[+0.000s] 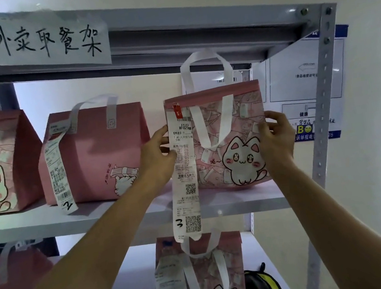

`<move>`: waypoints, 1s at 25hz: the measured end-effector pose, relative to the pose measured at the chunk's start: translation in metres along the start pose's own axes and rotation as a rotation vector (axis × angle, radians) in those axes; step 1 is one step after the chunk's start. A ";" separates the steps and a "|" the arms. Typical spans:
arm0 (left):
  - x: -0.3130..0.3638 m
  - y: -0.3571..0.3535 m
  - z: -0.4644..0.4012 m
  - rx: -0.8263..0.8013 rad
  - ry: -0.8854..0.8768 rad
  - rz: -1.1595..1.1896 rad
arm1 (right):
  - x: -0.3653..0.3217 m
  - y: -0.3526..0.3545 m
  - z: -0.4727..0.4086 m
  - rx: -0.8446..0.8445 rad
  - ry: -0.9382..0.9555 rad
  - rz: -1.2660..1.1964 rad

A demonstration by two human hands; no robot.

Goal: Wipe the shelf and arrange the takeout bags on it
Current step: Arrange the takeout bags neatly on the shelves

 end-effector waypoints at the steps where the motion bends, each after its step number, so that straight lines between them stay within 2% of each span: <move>1: -0.003 -0.001 -0.002 0.000 -0.003 -0.006 | 0.004 -0.004 -0.001 -0.017 -0.004 0.018; 5: -0.011 -0.004 -0.005 -0.014 0.007 -0.022 | 0.017 -0.014 -0.002 -0.083 0.003 0.098; 16: -0.019 -0.004 -0.006 -0.038 0.054 -0.024 | 0.026 -0.011 0.010 -0.098 -0.039 0.199; 21: -0.013 0.005 -0.005 0.014 -0.002 -0.105 | 0.019 -0.003 0.010 -0.058 0.012 0.255; 25: 0.002 0.012 0.007 0.028 -0.087 -0.177 | 0.004 0.001 0.018 -0.037 0.154 0.299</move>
Point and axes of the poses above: each hand's wrist, its own z-axis away from the middle knuckle, its own y-axis out of the back of the hand, x = y × z, the point moved 10 cm from there along -z, towards the middle knuckle, and after that the axes turned 10 degrees about x, right-handed, at the moved point
